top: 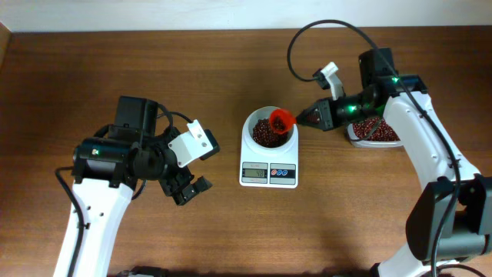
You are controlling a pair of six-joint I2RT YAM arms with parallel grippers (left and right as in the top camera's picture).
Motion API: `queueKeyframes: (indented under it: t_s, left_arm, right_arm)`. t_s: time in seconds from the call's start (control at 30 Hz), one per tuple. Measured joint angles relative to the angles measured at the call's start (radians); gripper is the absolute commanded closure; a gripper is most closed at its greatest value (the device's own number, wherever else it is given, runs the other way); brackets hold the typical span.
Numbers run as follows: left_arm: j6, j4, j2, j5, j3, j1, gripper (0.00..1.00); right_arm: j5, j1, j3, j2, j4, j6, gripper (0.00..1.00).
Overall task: Scoop and weigh 50g on scale
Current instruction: 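Carry the scoop over the bowl and pour a small amount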
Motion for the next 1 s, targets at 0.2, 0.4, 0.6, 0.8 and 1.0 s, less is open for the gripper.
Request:
queueKeyframes:
  t_s: [0.2, 0.4, 0.6, 0.8, 1.0]
  left_arm:
    - [0.0, 0.0, 0.0, 0.0, 0.0, 0.0, 0.01]
    - [0.0, 0.0, 0.0, 0.0, 0.0, 0.0, 0.01]
    - [0.0, 0.0, 0.0, 0.0, 0.0, 0.0, 0.01]
    - [0.0, 0.0, 0.0, 0.0, 0.0, 0.0, 0.01]
    - [0.0, 0.0, 0.0, 0.0, 0.0, 0.0, 0.01]
  right_arm:
    - [0.163, 0.014, 0.023, 0.0, 0.024, -0.003, 0.96]
    - [0.167, 0.032, 0.031, 0.0, 0.022, -0.035, 0.96]
    - [0.215, 0.048, 0.031, 0.0, 0.027, -0.025, 0.96]
    - [0.214, 0.048, 0.031, 0.0, 0.027, -0.023, 0.96]
    - [0.206, 0.048, 0.031, 0.0, 0.027, -0.022, 0.96]
